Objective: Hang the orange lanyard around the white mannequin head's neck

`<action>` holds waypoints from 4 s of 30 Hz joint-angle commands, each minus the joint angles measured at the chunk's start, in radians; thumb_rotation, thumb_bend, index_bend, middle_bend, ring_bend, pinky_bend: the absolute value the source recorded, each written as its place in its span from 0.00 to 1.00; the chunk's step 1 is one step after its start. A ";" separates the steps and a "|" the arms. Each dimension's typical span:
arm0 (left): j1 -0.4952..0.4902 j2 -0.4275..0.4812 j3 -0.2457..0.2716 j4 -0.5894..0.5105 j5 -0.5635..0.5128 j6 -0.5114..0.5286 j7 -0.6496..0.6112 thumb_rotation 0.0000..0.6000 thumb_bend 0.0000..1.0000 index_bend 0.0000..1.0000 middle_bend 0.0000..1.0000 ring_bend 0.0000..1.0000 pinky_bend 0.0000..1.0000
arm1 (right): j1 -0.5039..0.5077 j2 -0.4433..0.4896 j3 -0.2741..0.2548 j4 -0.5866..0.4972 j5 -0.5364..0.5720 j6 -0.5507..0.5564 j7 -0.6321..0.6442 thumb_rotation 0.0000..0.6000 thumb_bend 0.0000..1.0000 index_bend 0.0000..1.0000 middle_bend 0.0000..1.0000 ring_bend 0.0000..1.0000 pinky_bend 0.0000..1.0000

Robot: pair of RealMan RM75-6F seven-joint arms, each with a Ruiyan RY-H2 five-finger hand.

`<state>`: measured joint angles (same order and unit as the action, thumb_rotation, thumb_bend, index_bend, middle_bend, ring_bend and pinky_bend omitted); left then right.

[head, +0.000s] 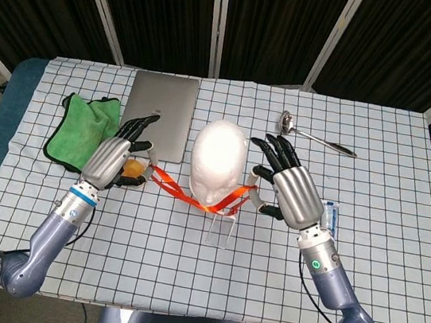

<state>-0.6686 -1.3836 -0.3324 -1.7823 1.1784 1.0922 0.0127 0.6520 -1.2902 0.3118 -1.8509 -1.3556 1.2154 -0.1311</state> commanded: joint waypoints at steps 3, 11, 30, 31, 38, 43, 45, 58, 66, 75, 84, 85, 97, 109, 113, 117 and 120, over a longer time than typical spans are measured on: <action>-0.046 0.023 -0.057 -0.015 -0.094 -0.029 0.057 1.00 0.49 0.71 0.00 0.00 0.00 | 0.020 0.014 0.048 -0.009 0.081 -0.017 -0.021 1.00 0.45 0.72 0.12 0.00 0.00; -0.139 0.033 -0.134 0.011 -0.292 -0.064 0.171 1.00 0.49 0.71 0.00 0.00 0.00 | 0.063 0.040 0.164 0.018 0.302 -0.069 0.008 1.00 0.45 0.72 0.12 0.00 0.00; -0.356 -0.038 -0.183 0.216 -0.729 -0.114 0.359 1.00 0.49 0.64 0.00 0.00 0.00 | 0.237 0.020 0.249 0.281 0.745 -0.257 -0.034 1.00 0.45 0.71 0.12 0.00 0.00; -0.364 -0.043 -0.181 0.229 -0.740 -0.119 0.361 1.00 0.49 0.62 0.00 0.00 0.00 | 0.244 0.014 0.244 0.300 0.758 -0.266 -0.037 1.00 0.45 0.70 0.12 0.00 0.00; -0.391 -0.069 -0.160 0.304 -0.787 -0.174 0.351 1.00 0.47 0.20 0.00 0.00 0.00 | 0.267 -0.023 0.203 0.414 0.798 -0.326 -0.031 1.00 0.45 0.65 0.13 0.00 0.00; -0.398 -0.084 -0.153 0.350 -0.802 -0.216 0.324 1.00 0.32 0.00 0.00 0.00 0.00 | 0.274 -0.046 0.175 0.488 0.808 -0.365 -0.028 1.00 0.28 0.35 0.08 0.00 0.00; -0.397 -0.098 -0.156 0.373 -0.789 -0.215 0.298 1.00 0.17 0.00 0.00 0.00 0.00 | 0.276 -0.056 0.165 0.515 0.809 -0.381 -0.024 1.00 0.14 0.21 0.03 0.00 0.00; -0.400 -0.065 -0.121 0.402 -0.770 -0.297 0.273 1.00 0.00 0.00 0.00 0.00 0.00 | 0.285 -0.083 0.123 0.587 0.751 -0.378 -0.038 1.00 0.00 0.03 0.00 0.00 0.00; -0.364 -0.038 -0.102 0.360 -0.679 -0.244 0.233 1.00 0.00 0.00 0.00 0.00 0.00 | 0.257 -0.022 0.112 0.507 0.722 -0.337 -0.058 1.00 0.00 0.03 0.00 0.00 0.00; -0.236 0.079 -0.047 0.240 -0.458 -0.145 0.165 1.00 0.00 0.00 0.00 0.00 0.00 | 0.129 0.126 0.037 0.339 0.531 -0.239 -0.041 1.00 0.12 0.03 0.00 0.00 0.00; -0.066 0.224 0.084 0.089 -0.242 0.007 0.189 1.00 0.00 0.00 0.00 0.00 0.00 | -0.054 0.277 -0.093 0.174 0.289 -0.192 0.095 1.00 0.68 0.07 0.00 0.00 0.00; -0.048 0.232 0.098 0.076 -0.226 0.028 0.194 1.00 0.00 0.00 0.00 0.00 0.00 | -0.070 0.285 -0.108 0.163 0.265 -0.187 0.105 1.00 0.72 0.07 0.00 0.00 0.00; 0.207 0.252 0.266 -0.033 -0.054 0.368 0.310 1.00 0.00 0.00 0.00 0.00 0.00 | -0.153 0.250 -0.312 0.187 -0.068 -0.233 0.183 1.00 0.86 0.09 0.01 0.00 0.00; 0.292 0.234 0.311 -0.065 -0.004 0.414 0.344 1.00 0.00 0.00 0.00 0.00 0.00 | -0.025 -0.001 -0.290 0.358 -0.127 -0.389 0.146 1.00 0.86 0.08 0.01 0.00 0.00; 0.294 0.228 0.301 -0.042 -0.013 0.395 0.336 1.00 0.00 0.00 0.00 0.00 0.00 | 0.009 -0.067 -0.274 0.398 -0.103 -0.435 0.126 1.00 0.87 0.08 0.03 0.00 0.00; 0.296 0.229 0.288 -0.025 -0.023 0.374 0.323 1.00 0.00 0.00 0.00 0.00 0.00 | 0.028 -0.124 -0.266 0.430 -0.079 -0.459 0.106 1.00 0.88 0.08 0.04 0.00 0.02; 0.299 0.230 0.282 -0.014 -0.026 0.361 0.318 1.00 0.00 0.00 0.00 0.00 0.00 | 0.038 -0.162 -0.265 0.449 -0.070 -0.470 0.100 1.00 0.88 0.08 0.05 0.00 0.04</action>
<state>-0.3708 -1.1539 -0.0491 -1.7980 1.1541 1.4546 0.3319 0.6813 -1.4349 0.0442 -1.4129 -1.4336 0.7539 -0.0245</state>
